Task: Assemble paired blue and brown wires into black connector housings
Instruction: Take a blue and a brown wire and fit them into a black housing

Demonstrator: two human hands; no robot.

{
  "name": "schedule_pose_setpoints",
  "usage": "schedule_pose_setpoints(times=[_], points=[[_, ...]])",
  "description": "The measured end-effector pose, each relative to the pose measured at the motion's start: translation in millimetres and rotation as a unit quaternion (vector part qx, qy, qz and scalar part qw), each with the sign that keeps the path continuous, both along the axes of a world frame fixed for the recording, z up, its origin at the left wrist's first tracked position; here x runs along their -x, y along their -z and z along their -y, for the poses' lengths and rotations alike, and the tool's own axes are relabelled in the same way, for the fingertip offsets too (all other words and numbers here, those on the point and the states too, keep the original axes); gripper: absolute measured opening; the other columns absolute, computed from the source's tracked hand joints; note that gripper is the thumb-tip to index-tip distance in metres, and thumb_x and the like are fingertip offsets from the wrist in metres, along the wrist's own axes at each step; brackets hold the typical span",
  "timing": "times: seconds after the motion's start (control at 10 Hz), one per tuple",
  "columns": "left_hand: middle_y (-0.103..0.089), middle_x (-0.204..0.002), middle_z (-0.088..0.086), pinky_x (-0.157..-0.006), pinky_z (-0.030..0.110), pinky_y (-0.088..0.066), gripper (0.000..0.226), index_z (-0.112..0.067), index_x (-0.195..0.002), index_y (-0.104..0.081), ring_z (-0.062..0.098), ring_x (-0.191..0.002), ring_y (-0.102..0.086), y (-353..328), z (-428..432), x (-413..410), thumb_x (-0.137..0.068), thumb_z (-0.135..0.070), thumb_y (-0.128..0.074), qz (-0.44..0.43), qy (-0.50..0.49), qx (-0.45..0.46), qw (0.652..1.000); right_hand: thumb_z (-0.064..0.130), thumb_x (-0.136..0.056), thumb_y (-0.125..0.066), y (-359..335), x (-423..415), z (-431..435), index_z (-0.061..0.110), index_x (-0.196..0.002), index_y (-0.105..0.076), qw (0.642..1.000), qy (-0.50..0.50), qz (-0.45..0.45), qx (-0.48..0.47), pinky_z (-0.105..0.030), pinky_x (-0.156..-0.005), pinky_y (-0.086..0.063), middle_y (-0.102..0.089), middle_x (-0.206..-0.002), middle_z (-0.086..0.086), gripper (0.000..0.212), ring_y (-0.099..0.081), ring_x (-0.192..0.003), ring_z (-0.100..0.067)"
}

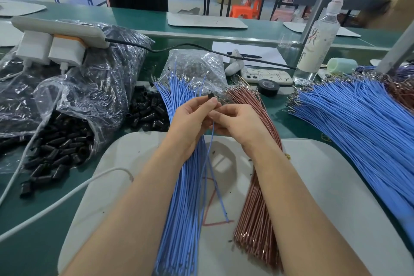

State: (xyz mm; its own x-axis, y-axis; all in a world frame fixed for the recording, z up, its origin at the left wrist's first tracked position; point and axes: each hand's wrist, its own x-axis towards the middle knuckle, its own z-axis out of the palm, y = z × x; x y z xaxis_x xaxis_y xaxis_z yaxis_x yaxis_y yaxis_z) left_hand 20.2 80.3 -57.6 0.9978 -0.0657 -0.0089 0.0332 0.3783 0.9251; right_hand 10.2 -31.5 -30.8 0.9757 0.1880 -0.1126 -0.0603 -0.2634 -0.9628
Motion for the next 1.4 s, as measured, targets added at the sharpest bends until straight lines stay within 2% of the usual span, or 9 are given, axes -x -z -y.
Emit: schedule_pose_setpoints(times=[0.1,0.3,0.6,0.9,1.0,1.1,1.2,1.3,1.4], points=[[-0.059,-0.047,-0.018,-0.05,0.006,-0.042,0.02,-0.016,-0.081,-0.052,-0.008,-0.046,-0.056,-1.1,-1.0,1.1,-0.098,-0.01,-0.042,-0.002,0.006,0.006,1.0,0.003,-0.095,-0.052,1.5,-0.8,-0.1,0.007,-0.082,-0.05,1.0,0.007,-0.001,-0.002,-0.013,-0.057,-0.041,-0.05,-0.071,-0.004,0.014,-0.047,-0.061,-0.01],[-0.058,-0.046,-0.018,-0.05,0.006,-0.042,0.022,-0.016,-0.081,-0.051,-0.009,-0.046,-0.055,-3.2,-1.1,3.5,-0.098,-0.007,-0.041,0.01,0.005,-0.002,1.0,0.004,-0.095,-0.052,2.9,-1.2,-0.9,0.007,-0.08,-0.051,1.0,0.011,0.006,0.0,-0.012,-0.055,-0.04,-0.05,-0.07,-0.004,0.016,-0.047,-0.061,-0.011],[-0.057,-0.045,-0.019,-0.05,0.006,-0.042,0.021,-0.018,-0.08,-0.05,-0.009,-0.045,-0.054,-5.2,-0.1,4.7,-0.096,-0.005,-0.044,0.021,-0.006,-0.028,0.999,0.005,-0.095,-0.053,5.0,-2.6,-0.1,0.005,-0.088,-0.053,0.999,0.006,0.025,0.028,-0.012,-0.056,-0.04,-0.051,-0.074,-0.004,0.008,-0.047,-0.061,-0.01],[-0.058,-0.045,-0.02,-0.049,0.005,-0.041,0.017,-0.017,-0.081,-0.05,-0.01,-0.046,-0.055,-5.8,-0.7,5.4,-0.094,-0.006,-0.047,0.024,-0.008,-0.021,0.999,0.002,-0.095,-0.053,6.0,-4.2,1.5,0.003,-0.091,-0.054,1.0,-0.013,0.019,0.001,-0.011,-0.056,-0.041,-0.051,-0.07,-0.003,0.004,-0.049,-0.061,-0.01],[-0.058,-0.045,-0.02,-0.049,0.004,-0.041,0.018,-0.017,-0.081,-0.05,-0.01,-0.046,-0.055,-6.6,-0.6,5.9,-0.094,-0.006,-0.047,0.025,-0.007,-0.015,1.0,0.003,-0.095,-0.053,7.0,-4.7,2.9,0.003,-0.092,-0.056,0.999,-0.02,0.026,-0.001,-0.01,-0.055,-0.041,-0.051,-0.07,-0.003,0.005,-0.049,-0.062,-0.011],[-0.058,-0.046,-0.02,-0.049,0.004,-0.041,0.018,-0.017,-0.081,-0.05,-0.01,-0.046,-0.056,-6.6,-1.3,5.9,-0.095,-0.006,-0.046,0.027,-0.003,-0.021,0.999,0.003,-0.095,-0.053,9.5,-6.6,5.5,-0.008,-0.103,-0.063,0.999,-0.015,0.037,0.015,-0.01,-0.055,-0.04,-0.051,-0.07,-0.003,0.017,-0.048,-0.061,-0.011],[-0.059,-0.046,-0.02,-0.049,0.004,-0.042,0.018,-0.016,-0.082,-0.051,-0.01,-0.047,-0.056,-8.4,-1.5,6.1,-0.095,-0.006,-0.045,0.027,0.003,-0.004,1.0,0.005,-0.095,-0.053,9.1,-7.2,5.7,-0.006,-0.1,-0.063,0.998,-0.017,0.045,0.038,-0.01,-0.055,-0.04,-0.051,-0.071,-0.004,0.016,-0.048,-0.06,-0.009],[-0.06,-0.047,-0.019,-0.049,0.004,-0.042,0.018,-0.015,-0.083,-0.051,-0.009,-0.047,-0.057,-7.2,-1.9,5.3,-0.096,-0.005,-0.044,0.033,0.001,-0.001,0.999,0.007,-0.095,-0.054,7.6,-7.2,4.2,0.006,-0.087,-0.057,0.996,-0.024,0.057,0.063,-0.01,-0.055,-0.039,-0.053,-0.075,-0.005,0.008,-0.047,-0.06,-0.008],[-0.06,-0.047,-0.018,-0.049,0.005,-0.042,0.019,-0.014,-0.083,-0.051,-0.009,-0.047,-0.057,-6.1,-2.9,4.7,-0.097,-0.004,-0.043,0.032,-0.004,-0.002,0.999,0.007,-0.095,-0.054,8.9,-8.3,5.8,-0.003,-0.097,-0.065,0.995,-0.025,0.059,0.07,-0.012,-0.058,-0.041,-0.055,-0.08,-0.008,0.015,-0.049,-0.063,-0.011]])
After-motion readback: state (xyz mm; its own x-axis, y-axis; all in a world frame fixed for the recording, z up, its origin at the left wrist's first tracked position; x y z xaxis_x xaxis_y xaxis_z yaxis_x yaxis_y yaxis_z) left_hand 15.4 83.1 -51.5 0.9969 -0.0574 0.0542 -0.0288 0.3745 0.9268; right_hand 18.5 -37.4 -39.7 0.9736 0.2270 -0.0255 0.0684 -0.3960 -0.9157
